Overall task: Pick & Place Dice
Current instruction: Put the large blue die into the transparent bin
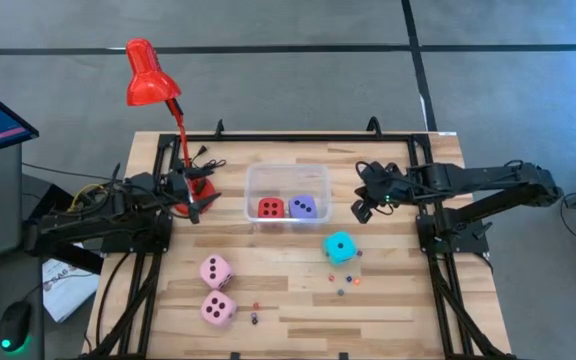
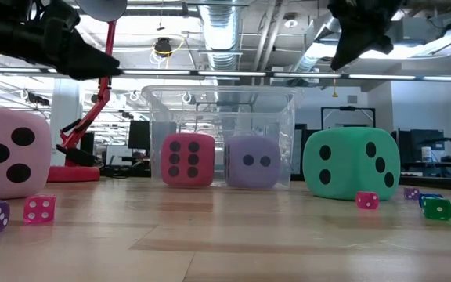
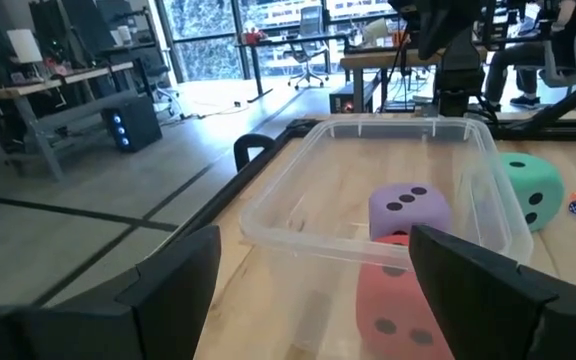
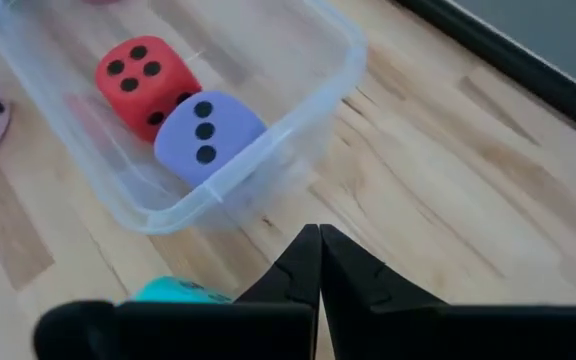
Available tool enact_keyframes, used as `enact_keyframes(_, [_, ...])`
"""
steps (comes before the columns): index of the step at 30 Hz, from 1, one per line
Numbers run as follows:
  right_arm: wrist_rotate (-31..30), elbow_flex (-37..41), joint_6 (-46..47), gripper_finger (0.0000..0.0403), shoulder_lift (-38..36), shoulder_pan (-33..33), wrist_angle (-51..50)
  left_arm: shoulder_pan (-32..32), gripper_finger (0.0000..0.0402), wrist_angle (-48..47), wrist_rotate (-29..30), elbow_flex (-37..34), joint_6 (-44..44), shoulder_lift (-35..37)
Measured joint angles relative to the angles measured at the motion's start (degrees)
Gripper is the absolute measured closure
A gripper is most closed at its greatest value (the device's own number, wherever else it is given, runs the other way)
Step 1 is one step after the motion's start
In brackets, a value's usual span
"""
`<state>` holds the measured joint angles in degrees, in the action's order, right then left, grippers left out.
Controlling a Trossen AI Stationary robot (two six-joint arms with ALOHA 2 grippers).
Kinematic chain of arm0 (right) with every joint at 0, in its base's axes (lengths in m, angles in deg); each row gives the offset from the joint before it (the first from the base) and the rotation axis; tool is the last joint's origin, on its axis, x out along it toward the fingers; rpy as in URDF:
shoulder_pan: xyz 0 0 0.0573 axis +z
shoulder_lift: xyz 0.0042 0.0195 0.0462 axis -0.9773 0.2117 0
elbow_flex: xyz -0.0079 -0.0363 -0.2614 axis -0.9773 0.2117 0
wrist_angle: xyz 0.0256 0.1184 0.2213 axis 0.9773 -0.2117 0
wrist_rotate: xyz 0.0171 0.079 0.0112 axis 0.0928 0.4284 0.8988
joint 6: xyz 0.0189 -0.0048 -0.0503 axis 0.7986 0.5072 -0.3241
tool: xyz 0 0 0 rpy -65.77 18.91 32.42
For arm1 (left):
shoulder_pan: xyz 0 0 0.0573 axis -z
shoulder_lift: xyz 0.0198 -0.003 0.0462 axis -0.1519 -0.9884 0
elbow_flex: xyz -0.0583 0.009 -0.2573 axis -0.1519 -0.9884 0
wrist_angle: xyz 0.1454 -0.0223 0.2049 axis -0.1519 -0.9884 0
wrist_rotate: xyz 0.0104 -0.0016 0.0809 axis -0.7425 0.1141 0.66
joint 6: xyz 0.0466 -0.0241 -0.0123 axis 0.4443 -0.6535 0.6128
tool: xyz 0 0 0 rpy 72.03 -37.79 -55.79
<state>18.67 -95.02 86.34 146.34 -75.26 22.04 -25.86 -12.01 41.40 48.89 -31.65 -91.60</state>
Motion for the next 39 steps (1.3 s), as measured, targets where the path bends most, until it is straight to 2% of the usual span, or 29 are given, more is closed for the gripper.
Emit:
enact_keyframes(9, [-1.04, -0.01, 8.85, 0.0402, 0.54, 1.93, -7.73, 0.00, 0.0087, -0.04, 0.04, 0.00, -0.01, -1.50])
enact_keyframes(15, [-6.36, -0.01, 13.15, 0.0402, 0.54, 4.13, -8.20, 0.00, 0.0087, 0.07, 0.03, 0.00, -0.01, -1.77])
enact_keyframes(20, [-15.18, -0.01, 19.68, 0.0402, 0.97, 7.10, -8.13, 0.00, 0.0087, 0.09, 0.04, 0.00, -0.02, -1.77])
enact_keyframes(22, [-17.84, -0.01, 21.38, 0.0402, 2.11, 8.32, -8.50, 0.00, 0.0087, 0.09, 0.04, 0.00, -0.02, -1.77])
enact_keyframes(28, [-18.43, -0.01, 21.88, 0.0402, 10.01, 10.86, -12.51, 0.00, 0.0087, 0.17, 0.06, 0.00, 0.00, -1.76])
enact_keyframes(33, [-20.97, -0.01, 22.65, 0.0402, 16.93, 9.95, -16.08, 0.01, 0.0087, 0.20, 0.04, 0.00, -0.02, -1.77])
enact_keyframes(39, [-21.58, -0.01, 22.80, 0.0402, 15.88, 9.79, -13.86, 0.02, 0.0087, 0.43, 0.04, 0.00, -0.02, -1.77])
